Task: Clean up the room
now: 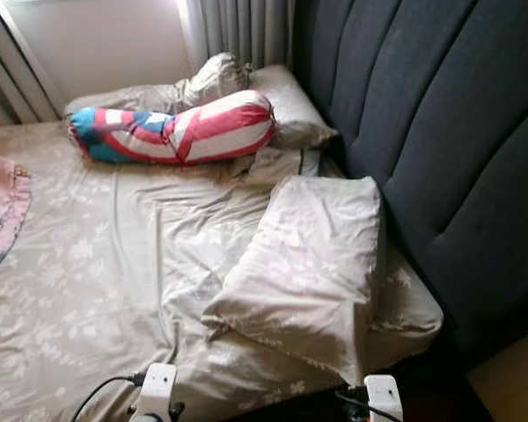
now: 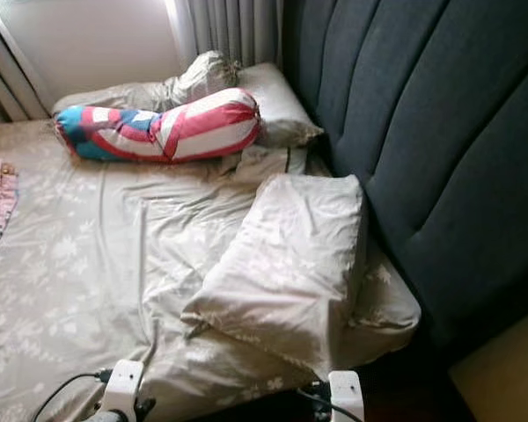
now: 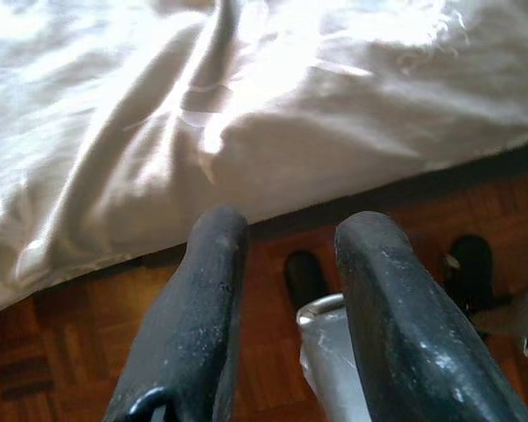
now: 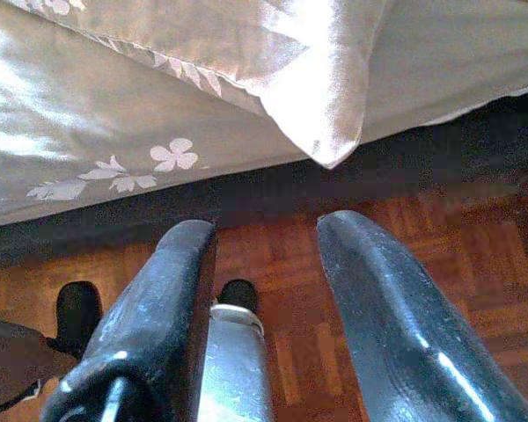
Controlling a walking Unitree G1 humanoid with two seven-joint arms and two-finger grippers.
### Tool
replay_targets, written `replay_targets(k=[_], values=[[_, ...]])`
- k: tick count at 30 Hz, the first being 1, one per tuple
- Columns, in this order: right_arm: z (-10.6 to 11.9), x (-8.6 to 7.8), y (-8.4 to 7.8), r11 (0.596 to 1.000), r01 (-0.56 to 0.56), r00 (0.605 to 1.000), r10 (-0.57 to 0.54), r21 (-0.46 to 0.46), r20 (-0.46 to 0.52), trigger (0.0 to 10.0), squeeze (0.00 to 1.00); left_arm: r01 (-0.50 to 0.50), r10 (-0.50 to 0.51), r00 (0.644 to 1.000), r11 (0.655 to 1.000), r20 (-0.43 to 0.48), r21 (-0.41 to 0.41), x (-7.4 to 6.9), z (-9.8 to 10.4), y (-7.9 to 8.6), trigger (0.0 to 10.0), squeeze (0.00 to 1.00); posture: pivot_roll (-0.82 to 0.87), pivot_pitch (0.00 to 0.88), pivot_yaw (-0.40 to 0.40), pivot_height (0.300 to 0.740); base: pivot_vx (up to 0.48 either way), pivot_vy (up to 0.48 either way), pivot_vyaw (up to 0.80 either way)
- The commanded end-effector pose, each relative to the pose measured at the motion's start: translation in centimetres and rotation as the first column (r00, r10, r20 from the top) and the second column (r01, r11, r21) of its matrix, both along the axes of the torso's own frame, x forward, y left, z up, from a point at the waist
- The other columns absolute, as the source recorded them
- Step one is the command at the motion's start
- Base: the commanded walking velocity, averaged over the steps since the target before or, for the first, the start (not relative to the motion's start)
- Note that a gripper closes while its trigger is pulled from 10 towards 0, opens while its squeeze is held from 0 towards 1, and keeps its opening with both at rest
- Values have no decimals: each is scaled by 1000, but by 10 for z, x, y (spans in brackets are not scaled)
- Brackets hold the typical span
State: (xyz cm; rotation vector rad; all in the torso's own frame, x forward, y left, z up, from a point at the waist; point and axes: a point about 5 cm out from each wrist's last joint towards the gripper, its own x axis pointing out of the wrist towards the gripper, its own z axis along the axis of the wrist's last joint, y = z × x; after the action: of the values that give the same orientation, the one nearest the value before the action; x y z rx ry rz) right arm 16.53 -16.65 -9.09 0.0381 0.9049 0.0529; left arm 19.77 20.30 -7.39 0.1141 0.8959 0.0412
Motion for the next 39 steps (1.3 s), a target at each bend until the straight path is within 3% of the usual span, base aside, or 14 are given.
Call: replay_targets(k=[1, 11, 31, 39], values=[[0, 1, 0, 1000, 3, 1000, -3, 1, 1, 10000, 0, -70, 69, 997, 998, -23, -7, -7, -3, 4, 10000, 0, -91, 0, -3, 740, 0, 0, 0], [1, 0, -3, 1000, -4, 1000, 4, 6, 11, 10000, 0, -88, 88, 996, 996, -32, -22, -9, -5, 1, 10000, 0, -88, 0, -19, 740, 0, 0, 0], [2, 1, -3, 1000, -28, 999, 28, 2, 21, 10000, 0, -30, 28, 999, 997, -30, -64, -7, -4, -3, 10000, 0, -88, 0, -25, 740, 0, 0, 0], [2, 2, -4, 1000, -31, 999, 31, 0, 21, 10000, 0, -50, 48, 999, 996, -25, -68, -7, -4, -3, 10000, 0, -85, 0, -26, 740, 301, 0, 0]])
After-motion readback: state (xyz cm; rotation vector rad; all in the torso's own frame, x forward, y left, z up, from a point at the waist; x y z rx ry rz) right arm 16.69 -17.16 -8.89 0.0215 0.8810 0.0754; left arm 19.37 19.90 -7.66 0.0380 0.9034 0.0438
